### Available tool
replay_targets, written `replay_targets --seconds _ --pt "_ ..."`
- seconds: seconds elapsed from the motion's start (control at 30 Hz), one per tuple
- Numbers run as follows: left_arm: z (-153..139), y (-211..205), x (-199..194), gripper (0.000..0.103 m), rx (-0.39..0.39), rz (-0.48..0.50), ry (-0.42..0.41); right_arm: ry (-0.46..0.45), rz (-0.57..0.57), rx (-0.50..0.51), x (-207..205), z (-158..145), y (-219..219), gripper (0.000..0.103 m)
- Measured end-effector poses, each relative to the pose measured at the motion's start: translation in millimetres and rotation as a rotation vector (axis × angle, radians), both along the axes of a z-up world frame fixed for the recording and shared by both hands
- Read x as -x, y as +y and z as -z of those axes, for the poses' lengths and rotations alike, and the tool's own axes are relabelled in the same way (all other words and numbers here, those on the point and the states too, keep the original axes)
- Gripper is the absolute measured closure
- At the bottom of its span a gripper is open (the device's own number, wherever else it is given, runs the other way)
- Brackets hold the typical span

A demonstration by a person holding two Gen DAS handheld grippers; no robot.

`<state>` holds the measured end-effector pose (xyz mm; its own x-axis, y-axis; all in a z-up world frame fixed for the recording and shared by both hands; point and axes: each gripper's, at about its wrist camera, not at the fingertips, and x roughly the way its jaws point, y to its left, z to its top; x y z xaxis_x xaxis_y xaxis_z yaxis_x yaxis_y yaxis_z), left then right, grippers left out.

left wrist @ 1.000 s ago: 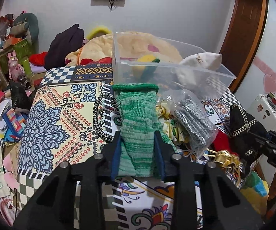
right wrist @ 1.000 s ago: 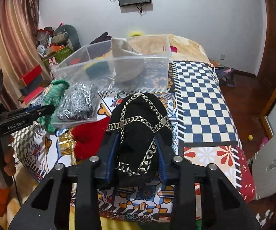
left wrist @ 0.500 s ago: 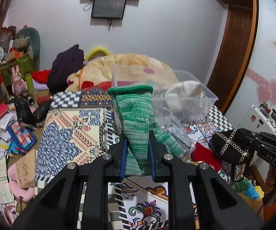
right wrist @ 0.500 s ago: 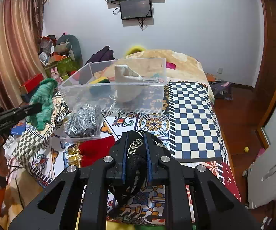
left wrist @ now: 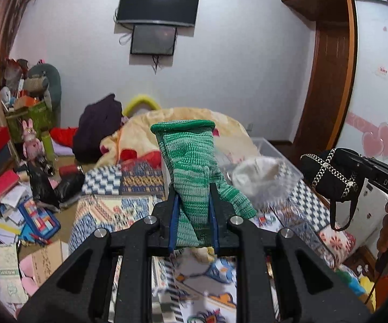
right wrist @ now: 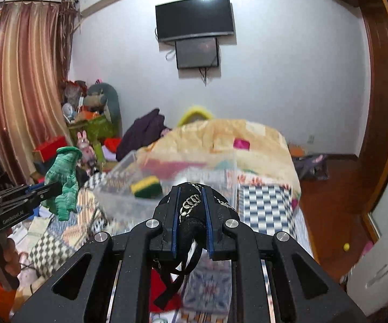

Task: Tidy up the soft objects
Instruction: 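Grasp the green knit glove with the left tool while the right tool grasps the black chain bag, then release the glove into the box with the left tool while the right tool releases the black bag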

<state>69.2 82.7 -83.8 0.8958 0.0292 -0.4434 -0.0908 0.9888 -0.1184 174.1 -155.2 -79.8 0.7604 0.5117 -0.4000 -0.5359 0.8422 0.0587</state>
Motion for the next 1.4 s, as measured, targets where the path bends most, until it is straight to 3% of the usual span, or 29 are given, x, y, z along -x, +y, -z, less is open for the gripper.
replay_targets --seconds 0.4,0.67,0.93,1.2,1.4 --pt "-17 17 -43 0.084 -0.007 -0.023 -0.027 -0.059 0.017 -0.021 -43 -11 23 0.089" --pt "3 14 -87 0.084 -0.011 0.0 0.023 -0.038 0.026 0.027 -73 6 39 0.089" --pt "29 5 -128 0.084 -0.011 0.037 0.103 0.042 0.039 0.112 -101 38 48 0.089" --pt "52 -14 -154 0.083 -0.037 0.087 0.168 0.099 0.004 0.188 -100 58 51 0.089" --pt "56 -16 -155 0.08 -0.008 0.091 0.194 0.105 -0.002 0.216 -98 59 50 0.085"
